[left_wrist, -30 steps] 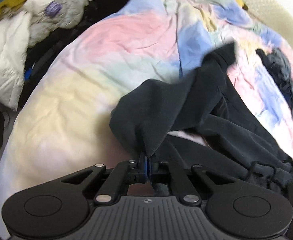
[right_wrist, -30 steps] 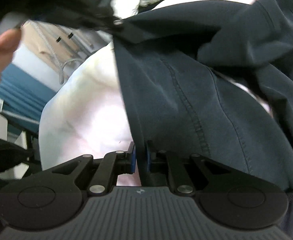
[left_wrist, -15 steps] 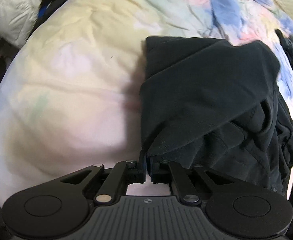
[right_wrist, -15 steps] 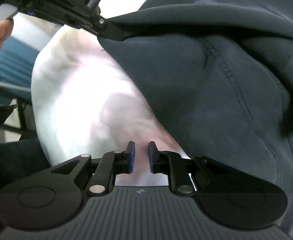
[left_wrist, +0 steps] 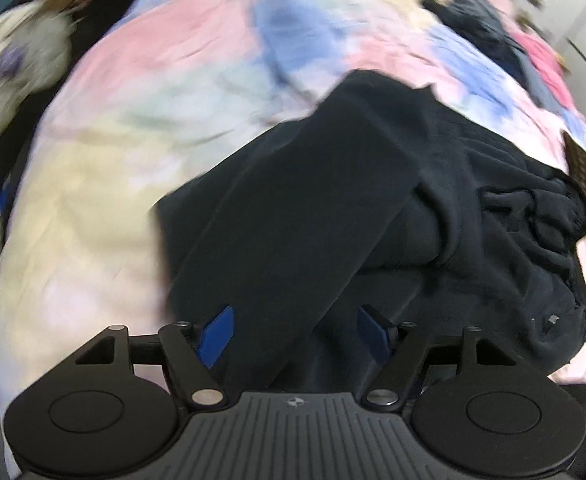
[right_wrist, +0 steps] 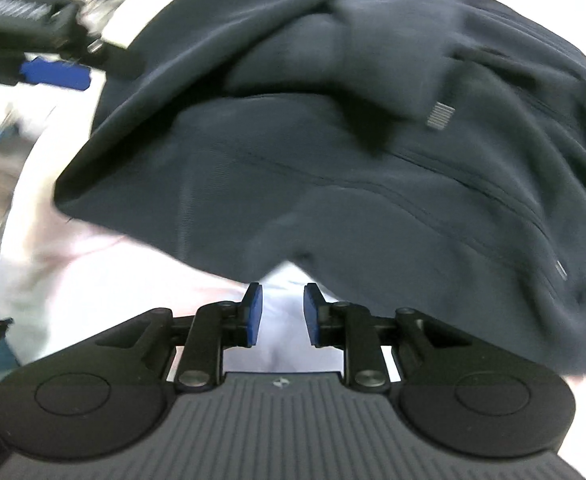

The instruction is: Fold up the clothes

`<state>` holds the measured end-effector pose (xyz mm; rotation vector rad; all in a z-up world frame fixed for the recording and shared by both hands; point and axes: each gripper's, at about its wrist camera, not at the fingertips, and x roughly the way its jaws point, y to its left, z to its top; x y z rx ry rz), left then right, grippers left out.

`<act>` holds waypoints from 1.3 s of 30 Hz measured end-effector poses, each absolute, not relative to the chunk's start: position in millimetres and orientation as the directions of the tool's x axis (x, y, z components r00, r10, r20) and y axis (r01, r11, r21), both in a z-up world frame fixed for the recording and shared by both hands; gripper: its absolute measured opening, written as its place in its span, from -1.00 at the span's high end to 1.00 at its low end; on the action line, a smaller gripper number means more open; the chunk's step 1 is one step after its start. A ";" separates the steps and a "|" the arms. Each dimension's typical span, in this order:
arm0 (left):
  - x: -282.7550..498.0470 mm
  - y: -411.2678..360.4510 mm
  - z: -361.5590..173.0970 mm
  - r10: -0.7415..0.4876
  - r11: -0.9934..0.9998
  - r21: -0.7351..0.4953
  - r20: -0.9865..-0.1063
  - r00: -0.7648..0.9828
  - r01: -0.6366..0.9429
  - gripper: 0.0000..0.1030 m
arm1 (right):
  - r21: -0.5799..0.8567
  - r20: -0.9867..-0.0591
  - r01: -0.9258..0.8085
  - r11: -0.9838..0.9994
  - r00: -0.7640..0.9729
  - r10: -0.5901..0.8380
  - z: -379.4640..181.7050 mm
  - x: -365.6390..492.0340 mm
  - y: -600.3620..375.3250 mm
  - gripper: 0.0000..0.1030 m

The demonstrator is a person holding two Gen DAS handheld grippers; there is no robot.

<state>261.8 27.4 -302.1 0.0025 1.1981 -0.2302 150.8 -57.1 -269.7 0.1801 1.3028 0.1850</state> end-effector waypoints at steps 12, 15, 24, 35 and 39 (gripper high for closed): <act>356.0 -86.1 -347.4 -0.185 0.901 0.041 -0.864 0.469 0.432 -0.59 | 0.156 -0.954 0.360 0.920 0.295 0.047 -285.6 22.4 -68.6 0.51; 364.5 -87.9 -373.9 -0.161 0.885 0.074 -0.878 0.451 0.459 -0.49 | 0.133 -0.958 0.362 0.923 0.286 0.025 -284.1 13.2 -65.5 0.50; 362.4 -16.7 -343.9 -0.308 0.938 -0.175 -0.814 0.492 0.298 0.86 | 0.116 -0.950 0.358 0.926 0.313 -0.002 -273.2 15.1 -57.1 0.50; 250.6 178.4 -234.0 -0.224 0.912 -0.407 -0.587 0.778 -0.044 0.97 | 0.157 -0.901 0.251 0.955 0.431 0.035 -244.0 54.2 -33.0 0.50; 216.8 254.4 -197.2 -0.107 0.877 -0.442 -0.562 0.820 -0.188 0.97 | 0.159 -0.891 0.188 0.969 0.450 0.059 -236.8 66.5 -16.0 0.50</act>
